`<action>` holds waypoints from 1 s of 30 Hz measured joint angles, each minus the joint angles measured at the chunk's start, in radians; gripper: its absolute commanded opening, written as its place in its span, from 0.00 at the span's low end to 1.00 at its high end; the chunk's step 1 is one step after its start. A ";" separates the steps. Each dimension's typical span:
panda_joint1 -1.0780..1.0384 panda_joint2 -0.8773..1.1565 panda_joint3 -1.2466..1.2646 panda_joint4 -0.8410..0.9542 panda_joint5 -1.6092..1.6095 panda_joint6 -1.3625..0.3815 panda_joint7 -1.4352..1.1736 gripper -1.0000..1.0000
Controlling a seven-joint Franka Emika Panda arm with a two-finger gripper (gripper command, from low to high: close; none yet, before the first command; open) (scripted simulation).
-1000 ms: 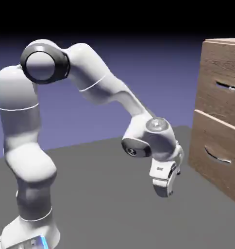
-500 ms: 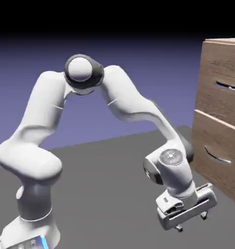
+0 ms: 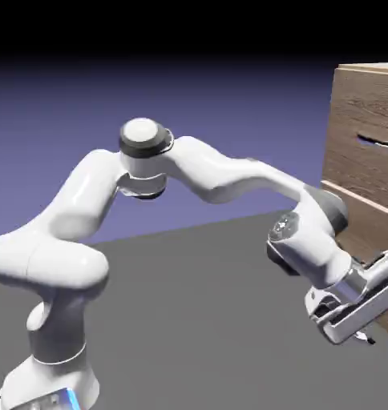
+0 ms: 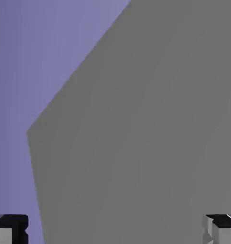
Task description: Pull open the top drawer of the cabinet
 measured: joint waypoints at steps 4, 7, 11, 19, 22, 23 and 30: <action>0.071 0.141 -0.120 0.061 0.174 -0.041 0.035 0.50; 0.125 0.246 -0.210 0.107 0.304 -0.072 0.061 0.50; 0.196 0.387 -0.330 0.169 0.478 -0.112 0.096 0.50; 0.184 0.485 -0.420 0.325 0.612 -0.103 0.140 0.50; 0.117 0.475 -0.418 0.433 0.612 -0.063 0.157 0.50; 0.111 0.474 -0.418 0.442 0.612 -0.059 0.159 0.00; 0.223 0.491 -0.421 0.261 0.616 -0.127 0.128 0.00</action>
